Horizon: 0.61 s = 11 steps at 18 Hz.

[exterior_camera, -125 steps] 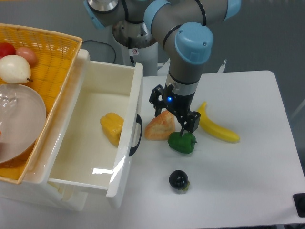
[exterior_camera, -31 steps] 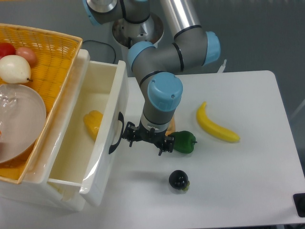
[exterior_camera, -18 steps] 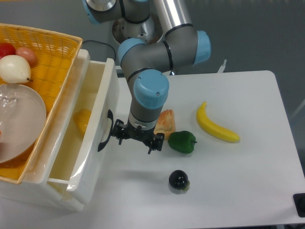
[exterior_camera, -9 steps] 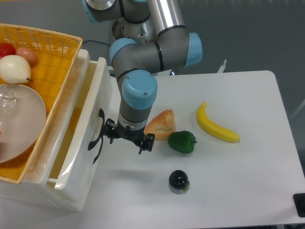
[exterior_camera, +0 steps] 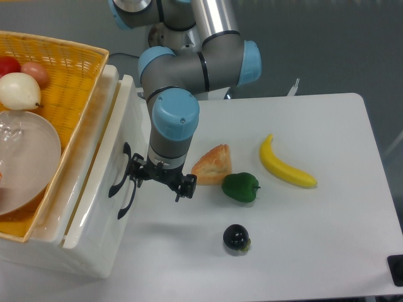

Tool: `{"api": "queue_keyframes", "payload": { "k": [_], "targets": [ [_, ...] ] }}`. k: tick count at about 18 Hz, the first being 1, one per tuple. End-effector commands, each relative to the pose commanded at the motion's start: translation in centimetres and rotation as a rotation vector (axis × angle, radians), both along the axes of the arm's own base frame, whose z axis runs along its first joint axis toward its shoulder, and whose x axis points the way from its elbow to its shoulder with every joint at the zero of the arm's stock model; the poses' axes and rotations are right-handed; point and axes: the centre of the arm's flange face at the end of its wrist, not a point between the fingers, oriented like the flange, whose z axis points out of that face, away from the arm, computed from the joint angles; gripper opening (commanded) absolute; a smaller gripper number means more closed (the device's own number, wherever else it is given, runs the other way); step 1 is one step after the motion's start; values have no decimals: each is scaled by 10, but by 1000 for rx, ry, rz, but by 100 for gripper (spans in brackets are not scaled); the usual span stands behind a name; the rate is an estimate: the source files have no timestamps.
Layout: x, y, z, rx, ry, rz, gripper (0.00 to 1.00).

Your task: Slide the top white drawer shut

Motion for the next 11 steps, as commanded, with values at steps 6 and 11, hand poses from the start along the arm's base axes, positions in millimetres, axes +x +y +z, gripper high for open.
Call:
{"api": "queue_keyframes", "payload": {
  "k": [6,11],
  "targets": [
    [3,2,0,2,0,-3,100],
    [3,2,2,4,2,-5,100]
  ]
}}
